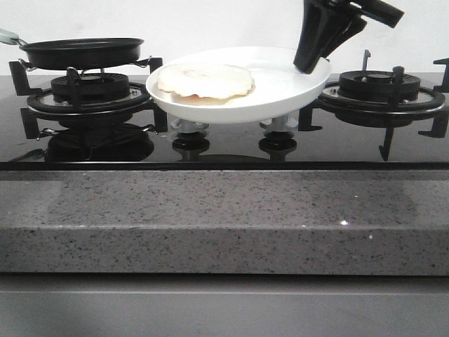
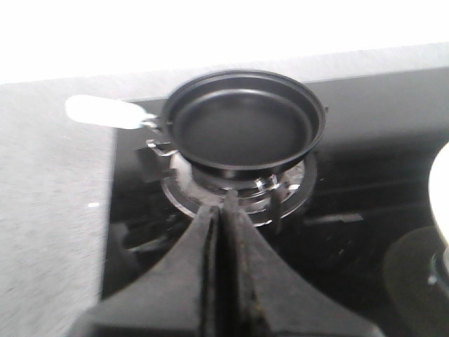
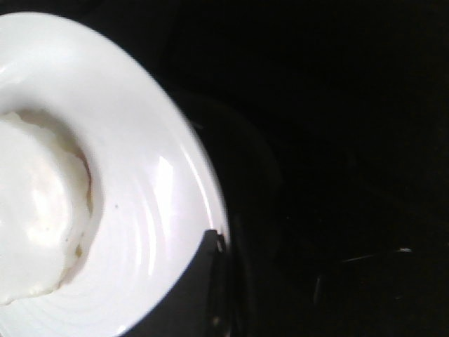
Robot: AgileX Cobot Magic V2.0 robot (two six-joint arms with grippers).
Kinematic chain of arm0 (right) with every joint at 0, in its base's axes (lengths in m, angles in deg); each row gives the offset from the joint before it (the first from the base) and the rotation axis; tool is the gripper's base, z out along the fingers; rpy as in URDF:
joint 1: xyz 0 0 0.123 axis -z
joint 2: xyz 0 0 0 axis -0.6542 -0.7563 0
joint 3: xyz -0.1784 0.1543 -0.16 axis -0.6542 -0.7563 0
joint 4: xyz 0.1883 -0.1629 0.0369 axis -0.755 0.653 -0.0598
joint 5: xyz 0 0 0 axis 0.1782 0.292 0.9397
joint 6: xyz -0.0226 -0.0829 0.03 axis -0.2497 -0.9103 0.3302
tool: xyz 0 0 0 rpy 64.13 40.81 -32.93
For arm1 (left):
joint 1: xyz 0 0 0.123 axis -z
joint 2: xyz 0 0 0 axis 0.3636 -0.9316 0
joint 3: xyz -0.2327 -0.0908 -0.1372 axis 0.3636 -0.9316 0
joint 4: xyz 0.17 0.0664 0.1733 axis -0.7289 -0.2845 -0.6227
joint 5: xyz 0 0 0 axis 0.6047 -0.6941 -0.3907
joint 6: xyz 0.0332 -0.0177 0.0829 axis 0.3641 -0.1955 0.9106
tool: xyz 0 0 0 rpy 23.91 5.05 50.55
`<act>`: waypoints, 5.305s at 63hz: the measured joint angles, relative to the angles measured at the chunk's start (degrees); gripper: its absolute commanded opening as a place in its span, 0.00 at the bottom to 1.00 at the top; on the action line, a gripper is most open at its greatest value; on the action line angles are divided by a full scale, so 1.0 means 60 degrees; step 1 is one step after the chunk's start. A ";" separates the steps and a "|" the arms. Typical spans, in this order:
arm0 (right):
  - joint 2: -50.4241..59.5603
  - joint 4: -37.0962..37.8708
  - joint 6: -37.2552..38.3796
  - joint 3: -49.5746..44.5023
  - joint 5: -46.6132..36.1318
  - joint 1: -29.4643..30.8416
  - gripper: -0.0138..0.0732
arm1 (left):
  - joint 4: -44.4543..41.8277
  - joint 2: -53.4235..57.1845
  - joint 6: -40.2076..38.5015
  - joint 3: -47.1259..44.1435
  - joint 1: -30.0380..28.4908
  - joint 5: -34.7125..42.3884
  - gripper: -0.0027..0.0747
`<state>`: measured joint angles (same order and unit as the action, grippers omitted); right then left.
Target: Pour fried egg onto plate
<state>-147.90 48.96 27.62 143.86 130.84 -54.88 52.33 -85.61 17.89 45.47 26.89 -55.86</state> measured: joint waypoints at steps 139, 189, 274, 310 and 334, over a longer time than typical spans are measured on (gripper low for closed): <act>-0.2191 -0.0106 0.1096 0.1703 -0.1162 0.0729 0.40 | -0.0061 0.3540 0.0000 -0.2269 0.0021 0.0558 0.01; -0.2191 -0.0106 0.1096 0.3923 0.0863 0.0767 0.02 | -0.0061 0.3540 0.0000 -0.2269 0.0021 0.0558 0.01; 1.1478 0.2249 0.0880 -1.0876 -0.6073 0.0900 0.02 | -0.0061 0.3540 0.0000 -0.2269 0.0021 0.0558 0.01; 1.5030 0.2249 0.0880 -1.3249 -0.7944 0.0900 0.02 | -0.0061 0.3540 0.0000 -0.2269 0.0021 0.0558 0.01; 1.5030 0.2249 0.0861 -1.3249 -0.7944 0.0900 0.02 | -0.0061 0.3540 0.0000 -0.2269 0.0021 0.0558 0.01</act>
<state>-57.72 62.45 32.79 64.37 83.18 -49.47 51.97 -64.37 17.89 31.86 27.02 -52.51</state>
